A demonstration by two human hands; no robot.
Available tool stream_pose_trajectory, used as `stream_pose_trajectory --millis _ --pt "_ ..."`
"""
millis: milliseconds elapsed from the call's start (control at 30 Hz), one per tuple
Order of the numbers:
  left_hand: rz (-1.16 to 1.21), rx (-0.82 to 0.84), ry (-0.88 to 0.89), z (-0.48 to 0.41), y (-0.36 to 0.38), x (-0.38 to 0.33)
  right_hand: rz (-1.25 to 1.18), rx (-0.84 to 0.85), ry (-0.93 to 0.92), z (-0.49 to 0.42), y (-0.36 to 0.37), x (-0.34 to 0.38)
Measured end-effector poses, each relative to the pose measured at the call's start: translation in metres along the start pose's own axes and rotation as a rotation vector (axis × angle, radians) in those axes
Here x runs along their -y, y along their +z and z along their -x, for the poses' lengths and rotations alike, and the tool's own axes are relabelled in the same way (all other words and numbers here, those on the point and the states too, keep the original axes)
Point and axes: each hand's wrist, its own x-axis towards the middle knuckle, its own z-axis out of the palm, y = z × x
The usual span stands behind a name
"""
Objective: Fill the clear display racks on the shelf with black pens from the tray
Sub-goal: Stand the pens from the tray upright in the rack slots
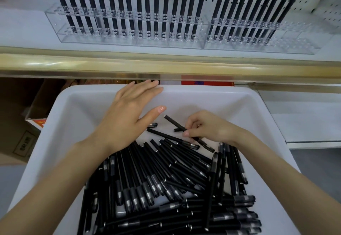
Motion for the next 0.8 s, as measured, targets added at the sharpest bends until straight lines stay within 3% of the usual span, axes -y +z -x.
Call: stream_pose_trajectory --millis 100,267,567,667,800 --pt "0.125 -0.061 -0.038 -0.002 -0.001 -0.004 -0.255 0.031 -0.089 0.012 -0.006 0.014" --pt "0.195 0.011 0.0 -0.015 -0.007 -0.014 -0.3 -0.065 -0.217 0.028 -0.02 0.031" --pt "0.361 0.022 -0.039 -0.052 -0.016 -0.06 -0.357 -0.161 -0.232 0.076 -0.107 0.028" --pt "0.499 -0.005 -0.093 -0.078 -0.005 -0.085 -0.514 -0.267 -0.183 0.094 -0.142 0.019" --pt "0.634 0.002 -0.139 -0.112 0.026 -0.128 -0.933 -0.588 -0.292 0.106 -0.175 0.011"
